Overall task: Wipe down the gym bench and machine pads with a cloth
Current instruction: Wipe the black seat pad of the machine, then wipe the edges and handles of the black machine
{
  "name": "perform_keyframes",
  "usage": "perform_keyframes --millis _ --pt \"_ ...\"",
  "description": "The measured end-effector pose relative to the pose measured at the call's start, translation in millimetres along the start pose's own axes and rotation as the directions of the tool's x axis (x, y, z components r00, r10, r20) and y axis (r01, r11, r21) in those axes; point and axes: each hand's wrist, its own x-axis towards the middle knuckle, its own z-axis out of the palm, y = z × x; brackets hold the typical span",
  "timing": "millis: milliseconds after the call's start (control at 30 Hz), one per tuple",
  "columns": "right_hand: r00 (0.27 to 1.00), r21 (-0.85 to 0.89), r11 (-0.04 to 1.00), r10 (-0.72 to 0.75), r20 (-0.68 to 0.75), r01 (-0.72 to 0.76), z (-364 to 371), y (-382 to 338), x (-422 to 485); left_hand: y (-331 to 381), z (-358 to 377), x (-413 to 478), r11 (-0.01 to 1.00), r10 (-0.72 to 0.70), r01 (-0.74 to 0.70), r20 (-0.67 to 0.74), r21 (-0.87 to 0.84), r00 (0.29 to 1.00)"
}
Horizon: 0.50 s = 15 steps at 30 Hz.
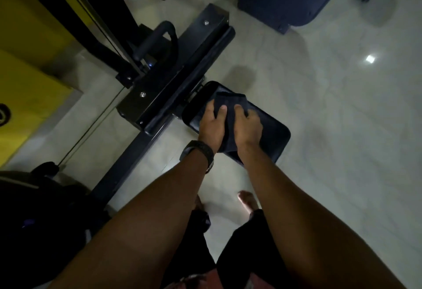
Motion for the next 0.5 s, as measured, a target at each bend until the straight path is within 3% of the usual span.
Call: perform_keyframes --millis 267,367,400,500 --pt "0.946 0.092 0.96 -0.276 0.168 0.264 -29.0 -78.7 -40.0 69.1 -41.2 -38.7 0.995 0.097 -0.099 -0.255 0.006 0.962" --pt "0.88 0.115 0.921 -0.39 0.271 0.373 -45.8 -111.3 -59.8 97.3 -46.8 -69.8 0.974 0.199 -0.225 -0.411 -0.015 0.89" --pt "0.876 0.116 0.917 -0.399 0.271 0.382 -45.2 -115.0 -60.3 102.7 -47.2 -70.8 0.975 0.195 -0.221 -0.409 -0.015 0.891" --pt "0.806 0.122 0.875 -0.479 0.348 0.468 -58.0 -129.8 -79.3 122.1 -49.7 -107.5 0.964 0.223 -0.266 -0.542 0.0 0.81"
